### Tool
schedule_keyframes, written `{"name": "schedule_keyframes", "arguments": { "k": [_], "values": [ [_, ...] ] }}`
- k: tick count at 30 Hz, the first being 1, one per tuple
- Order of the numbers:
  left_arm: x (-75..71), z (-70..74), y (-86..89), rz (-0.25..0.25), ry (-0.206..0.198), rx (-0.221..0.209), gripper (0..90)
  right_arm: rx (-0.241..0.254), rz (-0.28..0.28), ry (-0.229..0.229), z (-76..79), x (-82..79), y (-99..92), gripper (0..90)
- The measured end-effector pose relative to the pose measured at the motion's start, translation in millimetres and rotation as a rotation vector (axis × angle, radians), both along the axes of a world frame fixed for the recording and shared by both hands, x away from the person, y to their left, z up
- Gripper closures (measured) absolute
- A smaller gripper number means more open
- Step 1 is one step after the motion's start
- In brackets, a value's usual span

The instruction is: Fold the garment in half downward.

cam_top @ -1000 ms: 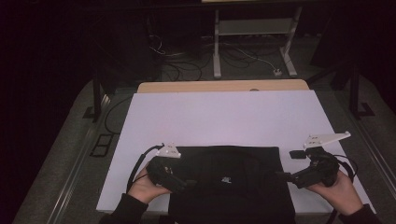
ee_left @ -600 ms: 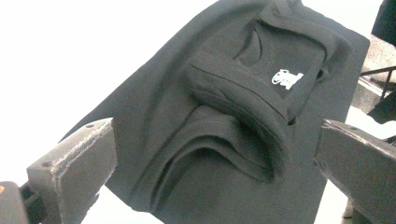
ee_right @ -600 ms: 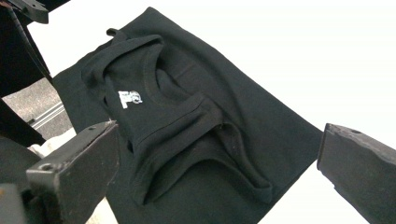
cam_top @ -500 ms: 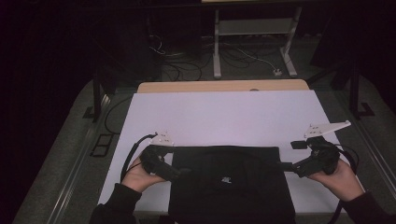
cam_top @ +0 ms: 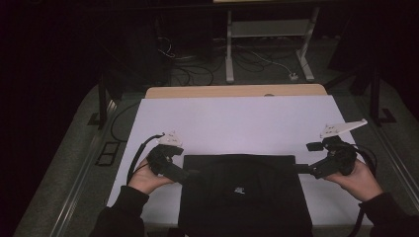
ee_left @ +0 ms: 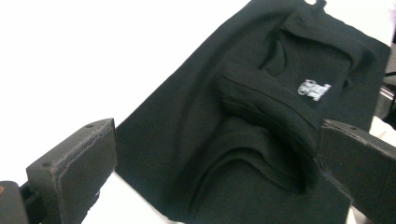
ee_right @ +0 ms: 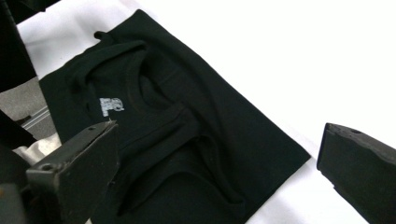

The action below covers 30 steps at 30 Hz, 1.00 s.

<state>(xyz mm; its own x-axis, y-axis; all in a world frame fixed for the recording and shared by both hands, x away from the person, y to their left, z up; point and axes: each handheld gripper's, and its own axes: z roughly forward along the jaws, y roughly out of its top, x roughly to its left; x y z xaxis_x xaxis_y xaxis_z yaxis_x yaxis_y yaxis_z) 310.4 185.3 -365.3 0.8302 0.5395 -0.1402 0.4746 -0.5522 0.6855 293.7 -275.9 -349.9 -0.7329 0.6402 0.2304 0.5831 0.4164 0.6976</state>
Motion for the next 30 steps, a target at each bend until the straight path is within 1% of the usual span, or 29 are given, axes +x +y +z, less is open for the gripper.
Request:
{"name": "schedule_keyframes", "arguments": {
  "k": [2,3,7,11,15,18,20,24,30],
  "values": [
    [3.5,-0.3,1.1,0.009,-0.004,0.005,0.0,0.000,0.001,0.010,-1.9,3.6,-0.1,0.0],
    [5.1,-0.8,1.4,0.014,-0.002,-0.002,0.0,-0.003,-0.001,0.014,-2.8,5.3,-0.1,0.0],
    [11.8,-2.8,3.4,0.021,0.014,-0.010,0.0,-0.008,-0.012,0.017,-5.9,11.6,-1.1,0.0],
    [17.5,-6.0,5.0,0.023,0.025,-0.007,0.0,-0.010,-0.022,0.017,-8.3,16.9,-2.6,0.0],
    [22.4,-8.2,7.2,0.035,0.025,-0.017,0.0,-0.004,-0.031,0.017,-10.1,21.4,-4.3,0.0],
    [26.6,-10.8,8.3,0.044,0.032,-0.018,0.0,-0.005,-0.036,0.024,-12.1,25.0,-5.2,0.0],
    [29.4,-12.9,8.7,0.041,0.046,-0.021,0.0,-0.004,-0.040,0.036,-14.1,27.9,-6.0,0.0],
    [33.7,-15.7,9.8,0.046,0.047,-0.028,0.0,-0.003,-0.048,0.041,-16.9,32.4,-7.5,0.0],
    [42.9,-22.2,11.8,0.070,0.061,-0.028,0.0,0.000,-0.059,0.040,-21.1,38.2,-8.9,0.0]
  ]
}}
